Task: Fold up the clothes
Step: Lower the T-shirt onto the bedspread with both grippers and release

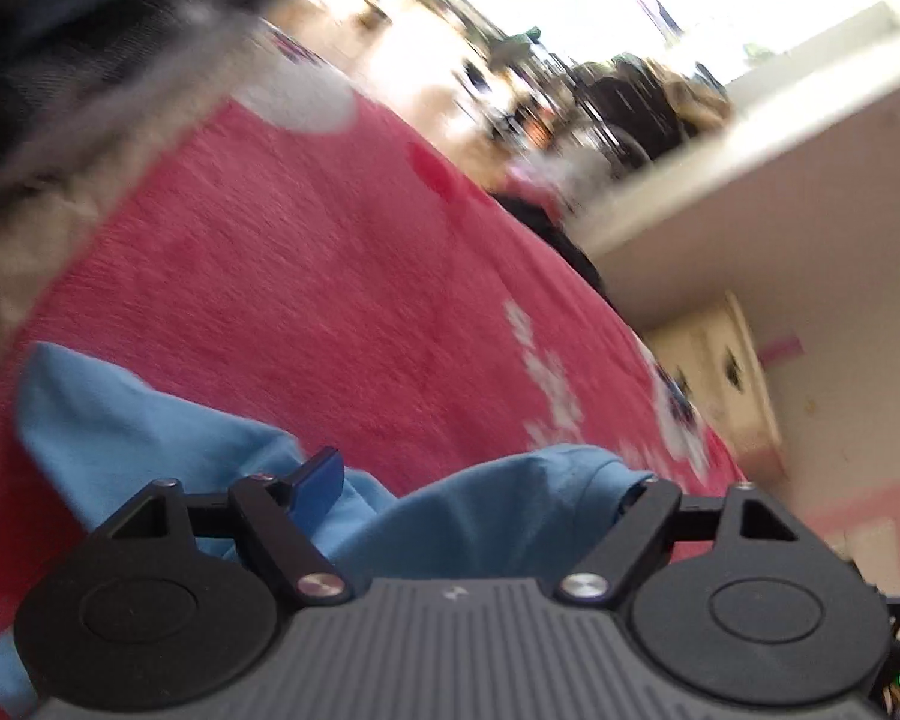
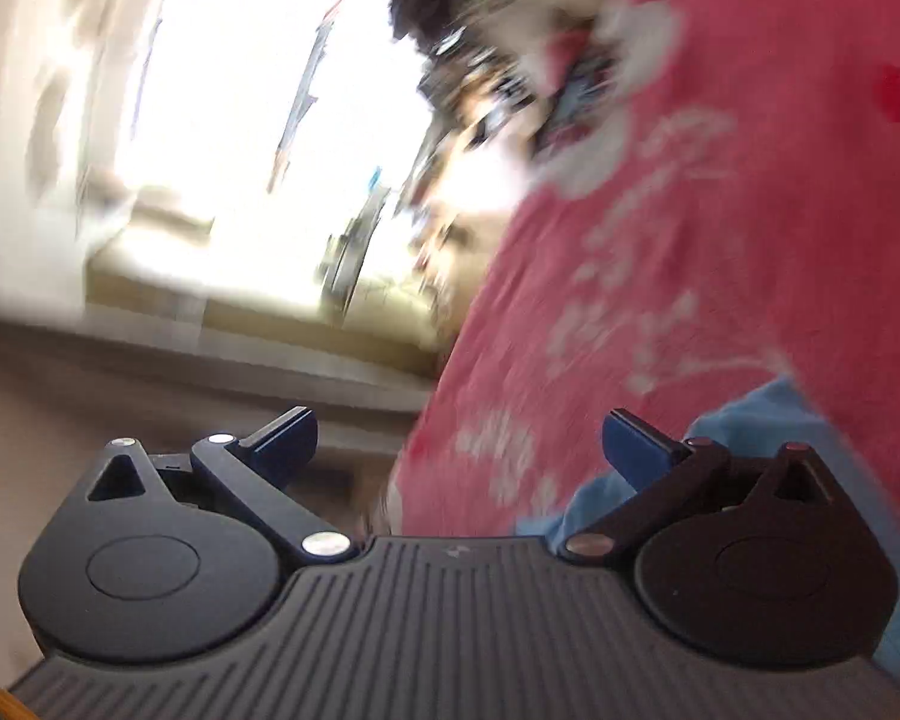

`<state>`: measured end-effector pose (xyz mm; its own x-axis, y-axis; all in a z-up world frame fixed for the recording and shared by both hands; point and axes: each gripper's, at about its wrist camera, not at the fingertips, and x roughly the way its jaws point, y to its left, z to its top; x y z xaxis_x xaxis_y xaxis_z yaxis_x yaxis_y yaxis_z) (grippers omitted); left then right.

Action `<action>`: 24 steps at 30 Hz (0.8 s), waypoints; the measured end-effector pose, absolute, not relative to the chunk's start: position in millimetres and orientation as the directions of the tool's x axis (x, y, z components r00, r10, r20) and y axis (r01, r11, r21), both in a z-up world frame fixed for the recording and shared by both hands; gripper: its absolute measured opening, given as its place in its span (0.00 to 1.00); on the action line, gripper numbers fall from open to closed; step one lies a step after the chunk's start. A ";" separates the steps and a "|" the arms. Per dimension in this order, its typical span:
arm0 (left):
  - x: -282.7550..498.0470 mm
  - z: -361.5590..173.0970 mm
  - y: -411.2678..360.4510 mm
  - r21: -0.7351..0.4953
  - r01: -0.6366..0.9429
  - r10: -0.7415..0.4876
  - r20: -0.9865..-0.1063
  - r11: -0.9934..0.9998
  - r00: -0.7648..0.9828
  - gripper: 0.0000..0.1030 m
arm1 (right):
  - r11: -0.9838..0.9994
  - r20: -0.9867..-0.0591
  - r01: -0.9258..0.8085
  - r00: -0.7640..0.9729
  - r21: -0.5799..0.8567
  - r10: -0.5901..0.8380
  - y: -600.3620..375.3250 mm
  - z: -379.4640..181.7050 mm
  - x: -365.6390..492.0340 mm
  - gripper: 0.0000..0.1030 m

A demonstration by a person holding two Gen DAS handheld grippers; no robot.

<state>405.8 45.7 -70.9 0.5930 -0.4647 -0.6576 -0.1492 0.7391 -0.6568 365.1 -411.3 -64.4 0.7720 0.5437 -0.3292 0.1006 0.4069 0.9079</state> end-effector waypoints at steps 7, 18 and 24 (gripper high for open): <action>407.7 -48.1 40.1 -0.643 -0.059 -0.502 -0.649 0.764 0.571 0.80 | 0.709 -0.610 -0.015 0.498 0.705 0.617 -307.7 -79.3 380.6 0.95; 385.1 -13.3 81.1 -0.749 -0.076 -0.565 -0.558 0.658 0.608 0.84 | 0.751 -0.722 0.270 0.586 0.603 0.369 -306.0 -102.4 413.5 0.82; 350.8 18.3 95.9 -0.745 -0.058 -0.549 -0.541 0.665 0.637 0.84 | 0.700 -0.707 0.321 0.605 0.638 0.367 -324.7 -89.8 401.4 0.85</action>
<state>350.8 95.9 18.3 0.6372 -0.5493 -0.5406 -0.0585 0.6650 -0.7446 401.4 -324.7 -89.8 0.6045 0.3674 -0.7068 0.3208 0.6999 0.6382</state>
